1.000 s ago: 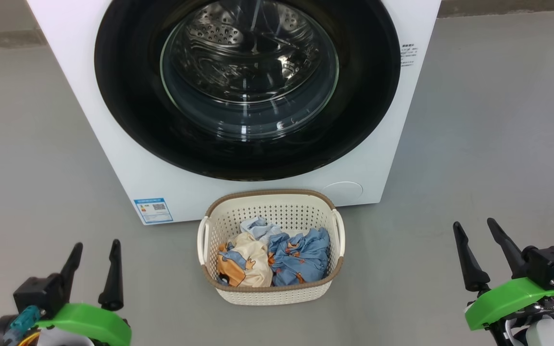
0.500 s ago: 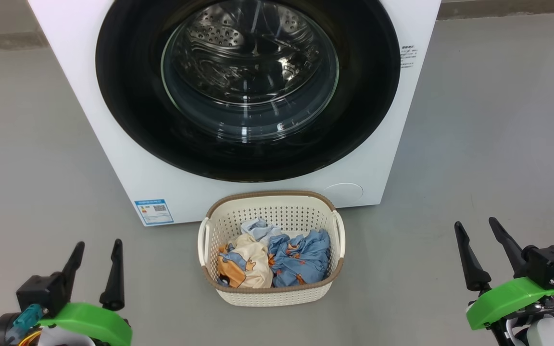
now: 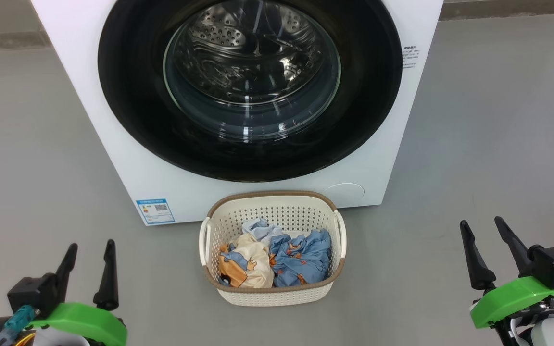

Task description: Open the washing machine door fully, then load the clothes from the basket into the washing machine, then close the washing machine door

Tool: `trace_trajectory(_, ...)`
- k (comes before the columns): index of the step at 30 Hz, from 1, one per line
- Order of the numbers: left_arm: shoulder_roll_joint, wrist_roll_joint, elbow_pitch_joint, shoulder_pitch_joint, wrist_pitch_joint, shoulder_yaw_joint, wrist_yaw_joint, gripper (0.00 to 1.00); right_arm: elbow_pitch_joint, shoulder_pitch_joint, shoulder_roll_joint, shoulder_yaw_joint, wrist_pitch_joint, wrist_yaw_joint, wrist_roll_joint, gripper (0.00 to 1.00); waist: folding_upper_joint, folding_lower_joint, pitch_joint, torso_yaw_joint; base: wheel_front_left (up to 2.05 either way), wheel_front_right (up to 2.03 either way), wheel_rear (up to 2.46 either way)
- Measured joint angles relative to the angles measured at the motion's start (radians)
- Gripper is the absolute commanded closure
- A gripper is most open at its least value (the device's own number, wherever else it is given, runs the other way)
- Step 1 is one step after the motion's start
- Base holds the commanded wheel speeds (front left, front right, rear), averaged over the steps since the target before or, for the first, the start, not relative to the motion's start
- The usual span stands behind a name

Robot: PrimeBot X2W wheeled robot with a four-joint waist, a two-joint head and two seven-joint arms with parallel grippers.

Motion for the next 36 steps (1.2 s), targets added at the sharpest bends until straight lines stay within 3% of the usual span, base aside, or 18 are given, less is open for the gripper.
trace_trajectory(14,0.001,0.044,0.007,-0.003,0.000,0.006,0.000,0.00,-0.001,0.000,0.003,-0.006,0.000,0.000,0.000,0.00,0.0000,0.0000,0.004,0.007,0.16,0.16,-0.31)
trace_trajectory(36,-0.017,0.063,0.010,-0.018,0.000,0.028,0.000,0.00,0.013,0.000,0.012,-0.029,0.000,0.000,0.000,0.00,-0.0001,0.0000,0.010,0.008,0.94,0.77,-1.71)
